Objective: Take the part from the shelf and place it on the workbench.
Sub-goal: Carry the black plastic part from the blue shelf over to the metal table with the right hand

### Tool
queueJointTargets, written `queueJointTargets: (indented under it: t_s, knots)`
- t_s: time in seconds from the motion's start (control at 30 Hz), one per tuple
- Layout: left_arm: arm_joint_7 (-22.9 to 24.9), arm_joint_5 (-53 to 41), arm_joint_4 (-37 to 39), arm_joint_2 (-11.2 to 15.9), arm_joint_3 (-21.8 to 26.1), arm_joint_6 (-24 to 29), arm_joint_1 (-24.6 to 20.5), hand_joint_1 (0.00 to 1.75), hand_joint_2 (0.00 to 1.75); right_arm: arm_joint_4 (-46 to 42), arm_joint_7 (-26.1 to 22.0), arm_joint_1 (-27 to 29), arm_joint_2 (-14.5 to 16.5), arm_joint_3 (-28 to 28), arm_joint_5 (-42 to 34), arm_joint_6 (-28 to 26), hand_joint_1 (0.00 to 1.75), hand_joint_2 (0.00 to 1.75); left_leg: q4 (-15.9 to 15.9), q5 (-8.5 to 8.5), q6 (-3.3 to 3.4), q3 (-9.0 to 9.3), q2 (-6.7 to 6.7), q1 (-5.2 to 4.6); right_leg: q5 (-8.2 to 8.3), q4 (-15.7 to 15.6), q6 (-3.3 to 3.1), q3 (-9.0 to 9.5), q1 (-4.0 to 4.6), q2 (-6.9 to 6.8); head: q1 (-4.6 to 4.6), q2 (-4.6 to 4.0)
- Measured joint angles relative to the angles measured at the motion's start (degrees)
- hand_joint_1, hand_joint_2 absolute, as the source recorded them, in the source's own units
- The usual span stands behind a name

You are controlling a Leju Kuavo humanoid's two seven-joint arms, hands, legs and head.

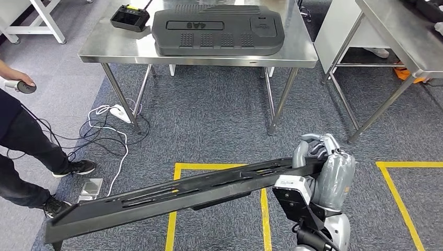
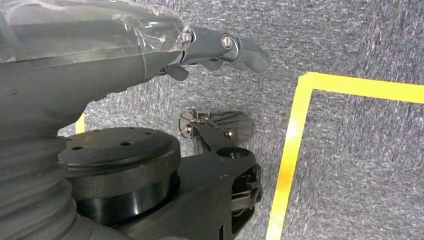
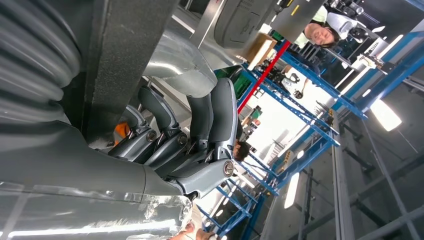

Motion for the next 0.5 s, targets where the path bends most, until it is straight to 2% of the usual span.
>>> queueJointTargets:
  t_s: [0.07,0.13,0.23,0.27,0.33,0.4,0.43,0.47,0.5]
  knots:
    - [0.03,0.06,0.0,0.13,0.0,-0.36,0.01,0.0,1.75,0.0,0.07,-0.02,-0.03,0.0,0.01,0.0,1.75,1.75,0.26,-0.18,0.36,-0.04,-0.03,-0.27,0.1,-0.23,0.85,0.07,-0.2,-0.04,-0.06,0.0]
    - [0.04,0.22,0.0,0.3,0.0,-0.82,0.01,0.0,1.75,0.0,0.15,-0.05,-0.07,0.0,0.05,0.0,1.75,1.75,0.47,-0.37,0.74,-0.06,-0.04,-0.5,0.17,-0.37,1.42,0.15,-0.39,-0.09,-0.13,0.0]
    - [0.01,0.56,0.0,0.42,0.0,-1.49,0.0,0.0,1.75,0.0,0.5,-0.16,-0.21,0.0,-0.01,0.0,1.75,1.75,-0.41,-0.09,1.26,0.42,-0.05,-0.27,-0.06,-0.37,1.8,0.42,-0.39,-0.1,-0.12,0.0]
    - [-0.03,0.6,0.0,0.42,0.01,-1.7,-0.02,0.0,1.75,0.0,0.7,-0.26,-0.3,0.0,-0.22,0.0,1.75,1.75,-1.01,0.16,1.55,0.8,-0.05,-0.07,-0.77,0.6,1.85,0.12,-0.38,0.05,-0.04,0.0]
    - [-0.08,0.6,0.0,0.42,0.02,-1.97,-0.05,0.0,1.75,0.01,0.99,-0.45,-0.47,0.01,-1.36,0.0,1.75,1.75,-1.84,0.54,1.96,1.37,-0.02,0.27,-3.71,6.05,1.81,-2.36,-0.42,0.52,0.26,0.0]
    - [-0.08,0.59,0.0,0.42,0.02,-2.03,0.0,0.0,1.75,0.07,0.86,-0.46,-0.49,0.02,-3.22,0.0,1.75,1.75,-1.89,0.47,1.99,1.42,-0.08,0.3,-6.6,13.56,1.9,-6.49,-0.46,0.75,0.48,0.0]
    - [-0.07,0.59,0.0,0.42,0.02,-2.03,0.05,0.0,1.75,0.14,0.68,-0.4,-0.49,0.02,-4.0,0.0,1.75,1.75,-1.85,0.35,1.89,1.49,-0.16,0.33,-6.69,15.55,1.99,-7.84,-0.55,0.78,0.55,0.0]
    - [-0.07,0.59,0.0,0.42,0.02,-2.04,0.09,0.0,1.75,0.2,0.5,-0.37,-0.49,0.02,-4.58,0.0,1.75,1.75,-1.8,0.19,1.68,1.63,-0.29,0.41,-5.62,15.4,2.08,-8.15,-0.66,0.78,0.6,0.0]
    - [-0.06,0.59,0.0,0.42,0.02,-2.06,0.11,0.0,1.75,0.24,0.37,-0.37,-0.49,0.02,-4.89,0.0,1.75,1.75,-1.66,-0.04,1.38,1.84,-0.45,0.55,-3.49,12.9,2.18,-7.3,-0.83,0.78,0.68,0.0]
